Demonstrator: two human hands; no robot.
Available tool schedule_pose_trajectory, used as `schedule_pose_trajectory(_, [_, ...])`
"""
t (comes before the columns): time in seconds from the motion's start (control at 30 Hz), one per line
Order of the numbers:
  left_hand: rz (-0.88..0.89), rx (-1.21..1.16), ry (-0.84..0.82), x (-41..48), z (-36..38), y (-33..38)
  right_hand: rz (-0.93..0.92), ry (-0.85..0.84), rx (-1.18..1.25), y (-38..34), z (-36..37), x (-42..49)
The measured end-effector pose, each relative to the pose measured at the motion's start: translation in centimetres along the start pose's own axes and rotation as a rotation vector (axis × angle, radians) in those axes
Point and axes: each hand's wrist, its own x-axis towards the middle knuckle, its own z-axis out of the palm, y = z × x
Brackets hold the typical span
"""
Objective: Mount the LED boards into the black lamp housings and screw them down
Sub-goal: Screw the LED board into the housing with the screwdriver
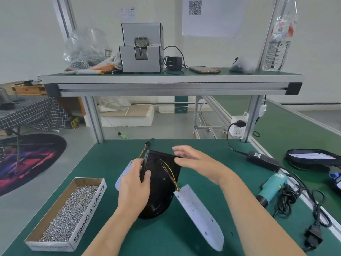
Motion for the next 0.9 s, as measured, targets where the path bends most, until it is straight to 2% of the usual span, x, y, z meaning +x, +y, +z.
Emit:
schedule_pose_trajectory(0.07, [-0.042, -0.056, 0.004, -0.2, 0.2, -0.1, 0.108, 0.004, -0.015, 2.0, -0.9, -1.2])
schedule_pose_trajectory(0.13, [-0.072, -0.127, 0.006, -0.2, 0.3, -0.1, 0.218, -0.087, -0.138, 4.0, -0.7, -2.1])
schedule_pose_trajectory(0.2, [-0.082, -0.18, -0.005, -0.1, 0.4, -0.1, 0.253, -0.133, -0.158, 5.6, 0.0, -2.5])
schedule_pose_trajectory(0.37, [-0.181, -0.347, -0.082, 0.4, 0.5, -0.5, 0.033, -0.002, 0.17, 5.7, -0.3, -3.5])
schedule_pose_trajectory(0.47, [-0.222, -0.473, -0.054, 0.5, 1.1, -0.2, -0.085, 0.116, 0.314, 4.3, 0.4, -3.6])
schedule_pose_trajectory(0.73, [-0.19, -0.508, -0.067, -0.1, 1.7, 0.4, -0.236, 0.481, 0.422, 2.0, 4.8, -2.3])
schedule_pose_trajectory(0.8, [-0.143, -0.533, -0.084, -0.4, 1.4, 0.4, -0.235, 0.527, 0.257, 2.0, 5.3, -2.5])
schedule_pose_trajectory(0.9, [-0.123, -0.547, -0.12, -0.7, 1.2, 0.4, -0.234, 0.603, -0.283, 1.8, 5.6, -3.0])
